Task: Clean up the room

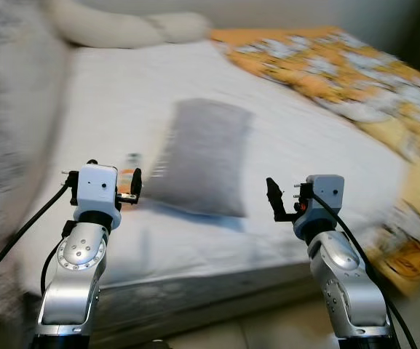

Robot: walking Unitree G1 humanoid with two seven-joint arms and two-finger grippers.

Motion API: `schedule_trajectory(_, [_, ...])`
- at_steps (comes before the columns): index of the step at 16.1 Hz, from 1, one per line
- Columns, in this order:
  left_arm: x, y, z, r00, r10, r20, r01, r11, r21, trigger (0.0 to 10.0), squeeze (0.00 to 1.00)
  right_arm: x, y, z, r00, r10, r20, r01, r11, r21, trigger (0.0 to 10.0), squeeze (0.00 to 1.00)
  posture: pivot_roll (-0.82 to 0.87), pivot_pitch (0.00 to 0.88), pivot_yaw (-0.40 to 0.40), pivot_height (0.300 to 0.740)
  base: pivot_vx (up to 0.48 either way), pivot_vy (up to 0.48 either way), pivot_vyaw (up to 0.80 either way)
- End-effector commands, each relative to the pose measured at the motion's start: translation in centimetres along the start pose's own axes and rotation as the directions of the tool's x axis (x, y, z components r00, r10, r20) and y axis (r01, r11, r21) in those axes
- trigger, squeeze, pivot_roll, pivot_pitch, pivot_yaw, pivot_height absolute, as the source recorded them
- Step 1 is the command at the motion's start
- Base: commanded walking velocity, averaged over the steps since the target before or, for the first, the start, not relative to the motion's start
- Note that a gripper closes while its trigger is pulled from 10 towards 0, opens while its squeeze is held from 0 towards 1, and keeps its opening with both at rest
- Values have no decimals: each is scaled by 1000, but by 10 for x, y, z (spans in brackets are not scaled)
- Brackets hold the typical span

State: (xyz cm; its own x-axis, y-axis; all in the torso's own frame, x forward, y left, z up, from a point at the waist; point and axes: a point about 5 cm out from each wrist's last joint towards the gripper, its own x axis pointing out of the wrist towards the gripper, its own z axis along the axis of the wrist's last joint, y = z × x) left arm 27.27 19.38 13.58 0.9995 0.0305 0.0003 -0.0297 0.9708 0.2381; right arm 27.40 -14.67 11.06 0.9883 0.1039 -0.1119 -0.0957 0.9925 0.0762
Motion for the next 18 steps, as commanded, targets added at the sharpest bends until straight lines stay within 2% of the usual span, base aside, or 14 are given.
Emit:
schedule_trajectory(1, [0, 0, -1, 1000, 3, -10, -3, 1000, -5, 10000, 0, 2, -3, 4, 1000, -20, 14, 20, 1000, -7, 10000, 0, 66, 5, -31, 740, 315, 0, 800])
schedule_trajectory(5, [0, -2, -1, 1000, -24, -16, 24, 1000, -4, 10000, 0, 2, -6, 4, 999, -41, 18, 41, 999, 20, 10000, 0, 65, 0, -31, 740, 323, 0, 128])
schedule_trajectory(12, [-3, -8, -5, 998, -52, -35, 52, 999, -7, 10000, 0, 0, -12, 4, 998, -59, 24, 59, 998, 7, 10000, 0, 52, 0, -27, 740, 271, 0, 0])
schedule_trajectory(13, [-3, -8, -7, 998, -47, -50, 46, 998, -32, 10000, 0, 0, -12, 4, 999, -44, 18, 44, 999, -3, 10000, 0, 51, 0, -27, 740, 0, 0, 0])
schedule_trajectory(14, [-1, -9, -11, 994, -56, -93, 54, 998, -22, 10000, 0, 0, -14, 5, 1000, -17, 12, 17, 999, -32, 10000, 0, 48, 0, -26, 740, 0, 0, 0])
schedule_trajectory(16, [8, -6, -15, 989, -74, -131, 74, 997, -2, 10000, 0, -2, -15, 5, 991, 127, -39, -129, 990, -59, 10000, 0, 44, 0, -26, 740, 0, 0, 0])
schedule_trajectory(17, [15, -6, -16, 984, -100, -150, 101, 995, -5, 10000, 1000, -5, -19, 7, 980, 190, -59, -194, 978, -77, 10000, 0, 36, 0, -28, 740, 0, 0, 0])
schedule_trajectory(18, [22, -6, -15, 979, -121, -164, 122, 993, -7, 10000, 1000, -7, -25, 9, 970, 232, -75, -239, 965, -105, 10000, 0, 27, 3, -29, 740, 0, 0, 0])
